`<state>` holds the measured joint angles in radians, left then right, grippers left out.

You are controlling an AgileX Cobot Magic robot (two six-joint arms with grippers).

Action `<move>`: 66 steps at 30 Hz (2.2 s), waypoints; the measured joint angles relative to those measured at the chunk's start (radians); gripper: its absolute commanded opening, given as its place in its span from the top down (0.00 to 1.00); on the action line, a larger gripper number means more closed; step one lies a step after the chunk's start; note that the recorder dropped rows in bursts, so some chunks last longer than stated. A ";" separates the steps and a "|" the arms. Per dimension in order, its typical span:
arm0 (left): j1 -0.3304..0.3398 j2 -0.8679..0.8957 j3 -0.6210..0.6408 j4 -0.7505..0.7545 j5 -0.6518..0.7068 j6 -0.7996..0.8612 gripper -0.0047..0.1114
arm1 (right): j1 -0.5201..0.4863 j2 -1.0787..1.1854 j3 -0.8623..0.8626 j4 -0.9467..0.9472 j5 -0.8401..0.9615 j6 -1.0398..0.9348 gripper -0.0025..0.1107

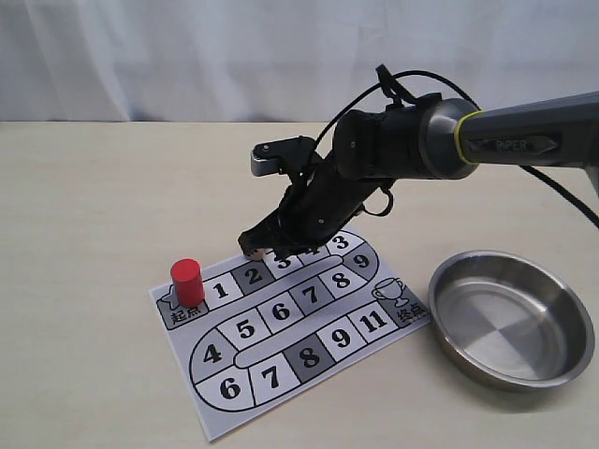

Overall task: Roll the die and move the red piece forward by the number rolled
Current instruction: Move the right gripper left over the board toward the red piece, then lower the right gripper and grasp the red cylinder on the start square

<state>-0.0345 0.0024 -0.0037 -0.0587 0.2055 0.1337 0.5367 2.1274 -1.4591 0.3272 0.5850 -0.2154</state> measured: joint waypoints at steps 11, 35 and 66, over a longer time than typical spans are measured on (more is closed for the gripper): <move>0.000 0.000 0.000 0.000 0.000 0.000 0.96 | 0.000 0.000 0.000 0.002 0.020 -0.002 0.94; 0.000 0.000 0.000 0.000 0.000 0.000 0.96 | 0.000 -0.104 -0.004 0.103 0.196 -0.087 0.36; 0.000 0.000 0.000 0.000 0.000 0.000 0.96 | 0.244 0.044 -0.004 0.061 -0.357 -0.166 0.36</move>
<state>-0.0345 0.0024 -0.0037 -0.0587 0.2055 0.1337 0.7811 2.1713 -1.4632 0.3878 0.2280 -0.3814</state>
